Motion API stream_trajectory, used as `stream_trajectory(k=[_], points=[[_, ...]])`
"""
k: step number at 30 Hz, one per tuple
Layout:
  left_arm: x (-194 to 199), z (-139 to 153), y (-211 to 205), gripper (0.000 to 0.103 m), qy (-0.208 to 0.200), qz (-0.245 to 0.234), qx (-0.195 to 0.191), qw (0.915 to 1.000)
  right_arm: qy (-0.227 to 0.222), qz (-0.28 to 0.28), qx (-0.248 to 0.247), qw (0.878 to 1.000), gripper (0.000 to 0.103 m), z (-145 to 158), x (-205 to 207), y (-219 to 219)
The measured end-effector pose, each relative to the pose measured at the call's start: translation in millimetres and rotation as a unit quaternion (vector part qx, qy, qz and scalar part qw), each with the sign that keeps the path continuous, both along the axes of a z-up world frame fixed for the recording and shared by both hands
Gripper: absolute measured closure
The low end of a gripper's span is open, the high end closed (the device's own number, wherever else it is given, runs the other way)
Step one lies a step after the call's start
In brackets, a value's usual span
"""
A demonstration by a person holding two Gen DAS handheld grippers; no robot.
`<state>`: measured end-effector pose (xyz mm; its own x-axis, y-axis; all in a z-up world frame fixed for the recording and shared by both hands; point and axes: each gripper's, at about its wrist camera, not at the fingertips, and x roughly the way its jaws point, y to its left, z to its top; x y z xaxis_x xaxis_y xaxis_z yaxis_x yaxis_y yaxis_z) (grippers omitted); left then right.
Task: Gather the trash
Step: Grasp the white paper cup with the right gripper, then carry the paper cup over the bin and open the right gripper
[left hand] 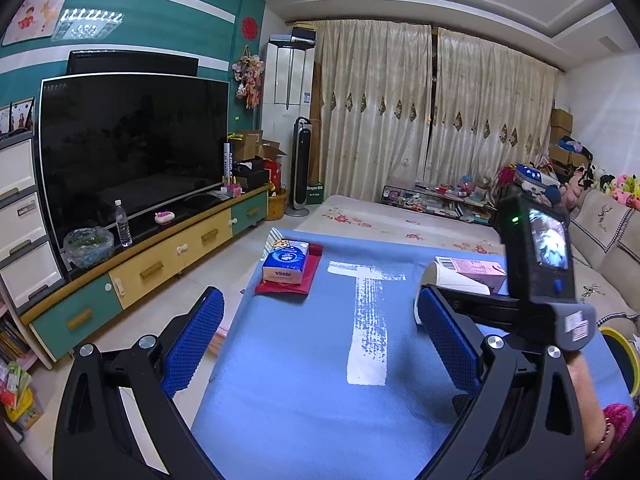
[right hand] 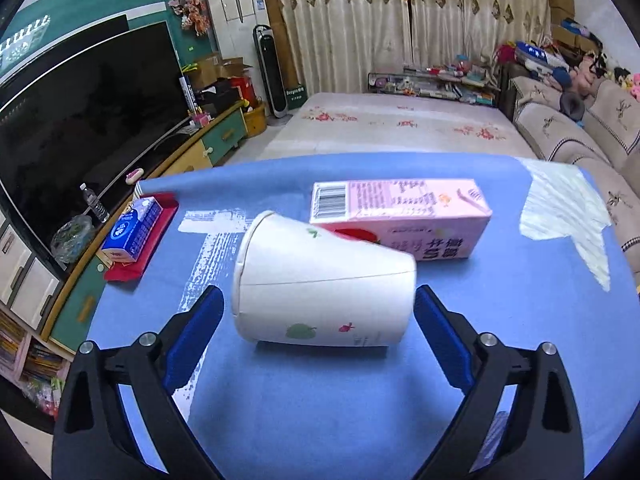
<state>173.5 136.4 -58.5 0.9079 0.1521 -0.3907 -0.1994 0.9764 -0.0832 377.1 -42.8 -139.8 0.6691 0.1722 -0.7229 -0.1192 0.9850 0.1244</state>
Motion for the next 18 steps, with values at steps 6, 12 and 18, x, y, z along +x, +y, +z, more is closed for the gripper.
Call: stream_trajectory(k=[6,12,18], points=[[1.1,-1.6,-6.4,0.007,0.004,-0.006,0.004,1.0000,0.002,-0.004,0.023,1.000,0.024,-4.8,1.4,-5.5],[3.5,-3.6,-9.5,0.007,0.011,-0.010,0.010,0.9998,-0.020,0.025,0.017,0.999,0.024,15.4,-24.1,-13.3],[6.9,-8.2,-16.4,0.007,0.018,-0.015,0.019,0.9995,-0.053,0.038,0.002,0.998,0.024,39.0,-62.4,-49.8]])
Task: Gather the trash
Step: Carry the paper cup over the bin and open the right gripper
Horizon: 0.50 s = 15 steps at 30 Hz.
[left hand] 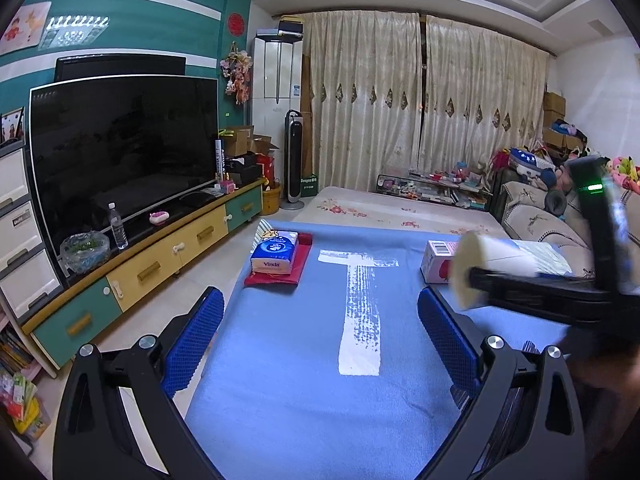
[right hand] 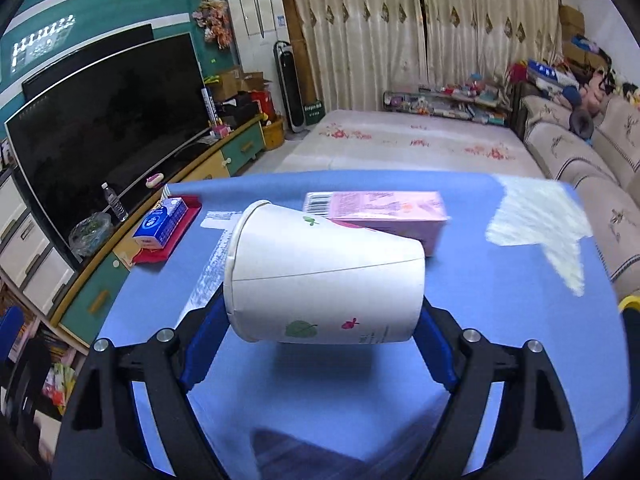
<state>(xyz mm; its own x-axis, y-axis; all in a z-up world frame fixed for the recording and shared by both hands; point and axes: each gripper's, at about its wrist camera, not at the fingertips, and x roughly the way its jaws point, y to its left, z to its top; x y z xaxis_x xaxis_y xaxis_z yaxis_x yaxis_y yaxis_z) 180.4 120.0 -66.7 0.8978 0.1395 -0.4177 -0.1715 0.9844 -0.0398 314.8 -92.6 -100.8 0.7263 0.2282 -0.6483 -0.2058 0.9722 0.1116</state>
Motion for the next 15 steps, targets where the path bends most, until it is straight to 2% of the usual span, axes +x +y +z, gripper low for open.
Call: stream_trajectory(k=[7,12,15], points=[[3.0,-5.1,-6.4,0.007,0.010,-0.016,-0.002,0.9998,-0.029,-0.037,-0.013,0.999,0.024,14.8,-42.0,-73.9],[6.8,-10.6,-10.5,0.007,0.019,-0.025,-0.003,0.9995,-0.037,-0.109,-0.019,0.993,0.023,14.1,-61.1,-149.2],[9.4,-11.9,-13.8,0.007,0.021,-0.031,0.001,0.9993,-0.032,-0.165,-0.019,0.986,0.023,9.3,-69.1,-203.7]])
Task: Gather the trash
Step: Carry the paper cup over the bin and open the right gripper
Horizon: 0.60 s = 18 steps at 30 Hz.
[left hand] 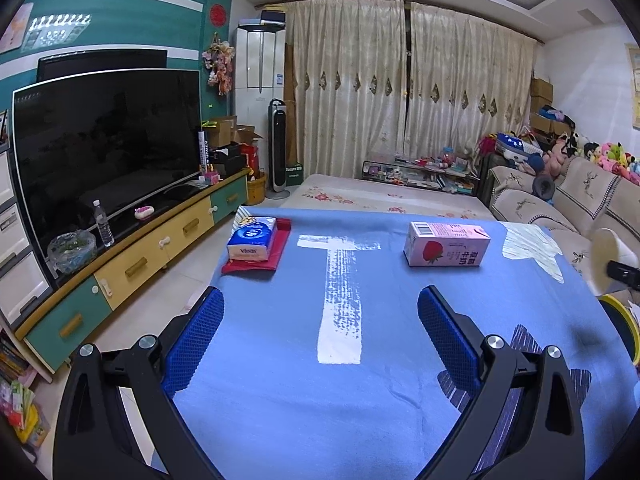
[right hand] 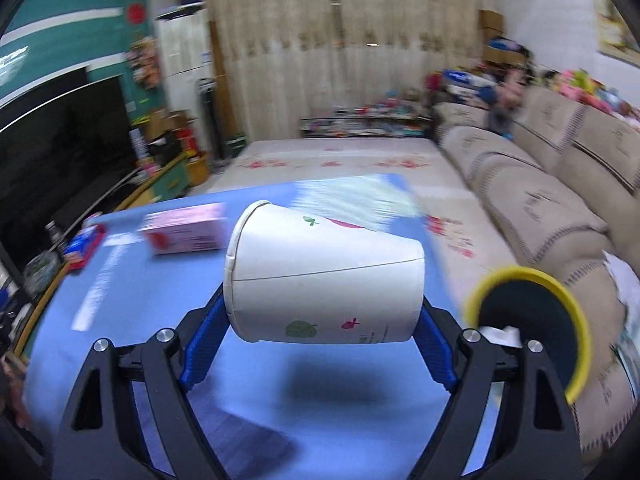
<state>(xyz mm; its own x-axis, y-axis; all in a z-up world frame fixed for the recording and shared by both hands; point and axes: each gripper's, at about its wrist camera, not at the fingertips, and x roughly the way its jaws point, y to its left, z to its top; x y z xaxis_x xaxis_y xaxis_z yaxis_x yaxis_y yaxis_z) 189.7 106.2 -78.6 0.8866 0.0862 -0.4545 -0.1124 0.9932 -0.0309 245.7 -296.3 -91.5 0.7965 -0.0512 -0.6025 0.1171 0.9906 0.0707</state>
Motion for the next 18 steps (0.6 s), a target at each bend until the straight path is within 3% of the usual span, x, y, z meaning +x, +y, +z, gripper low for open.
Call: stream_trajectory(k=[7,11,18], points=[[-0.1,-3.2,-13.1,0.007,-0.007,-0.010,0.026,0.9996,0.037,-0.124,0.012,0.992,0.024,-29.6,-13.0,-125.6],[2.6,-6.4,-18.5,0.007,-0.004,-0.022,0.026,0.9994,0.062,-0.173,0.027,0.983,0.023,-50.3,-13.2,-176.0],[7.3,-12.4,-31.2,0.007,0.001,-0.041,0.043,0.9982,0.082,-0.213,0.041,0.973,0.023,-73.5,0.0,-205.5]])
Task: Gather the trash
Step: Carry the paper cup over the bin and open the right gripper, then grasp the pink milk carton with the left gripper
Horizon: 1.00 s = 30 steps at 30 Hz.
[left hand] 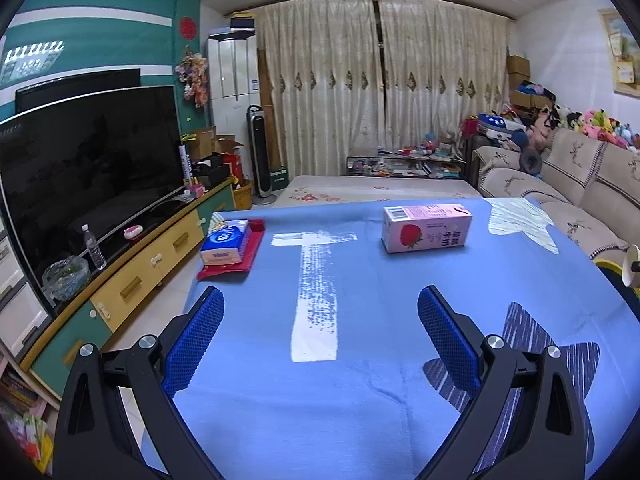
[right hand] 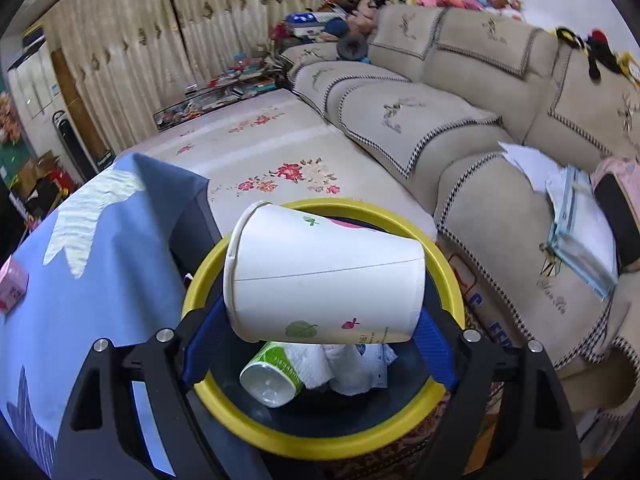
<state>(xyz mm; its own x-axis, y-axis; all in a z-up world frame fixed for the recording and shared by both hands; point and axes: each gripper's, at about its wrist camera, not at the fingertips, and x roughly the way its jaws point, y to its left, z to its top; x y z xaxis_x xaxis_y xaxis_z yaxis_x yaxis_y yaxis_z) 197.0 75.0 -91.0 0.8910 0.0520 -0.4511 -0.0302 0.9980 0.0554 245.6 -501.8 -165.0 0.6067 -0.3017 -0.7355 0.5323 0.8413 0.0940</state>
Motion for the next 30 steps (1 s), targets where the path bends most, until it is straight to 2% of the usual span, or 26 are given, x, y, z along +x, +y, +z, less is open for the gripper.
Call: stream_trajectory(k=[5,9,12,16,20,23,30], points=[[1.7,-5.4,-10.8,0.007,0.009,-0.018,0.008,0.9998,0.006,-0.007,-0.001,1.000,0.023,-5.5,12.5,0.8],[5.3,-4.6,-16.3,0.007,0.026,-0.038,-0.013,0.9989,0.002,-0.020,-0.014,1.000,0.022,-4.2,12.2,1.2],[10.4,0.5,-24.9,0.007,0.047,-0.065,-0.026,0.9965,-0.004,-0.021,-0.020,1.000,0.019,-1.1,12.0,3.4],[21.1,11.3,-39.2,0.007,0.066,-0.103,-0.021,0.9923,-0.014,-0.018,-0.027,0.999,0.018,2.7,10.2,6.5],[40.3,23.4,-54.8,0.007,0.075,-0.144,-0.027,0.9863,-0.026,-0.018,-0.025,0.999,0.016,5.6,7.3,7.1],[57.9,28.0,-69.3,0.007,0.074,-0.172,-0.017,0.9822,-0.027,-0.015,-0.018,0.999,0.016,5.2,7.5,4.3],[120.8,21.3,-83.9,0.007,0.081,-0.238,0.004,0.9680,-0.031,-0.007,-0.013,0.999,0.016,7.0,7.7,6.3]])
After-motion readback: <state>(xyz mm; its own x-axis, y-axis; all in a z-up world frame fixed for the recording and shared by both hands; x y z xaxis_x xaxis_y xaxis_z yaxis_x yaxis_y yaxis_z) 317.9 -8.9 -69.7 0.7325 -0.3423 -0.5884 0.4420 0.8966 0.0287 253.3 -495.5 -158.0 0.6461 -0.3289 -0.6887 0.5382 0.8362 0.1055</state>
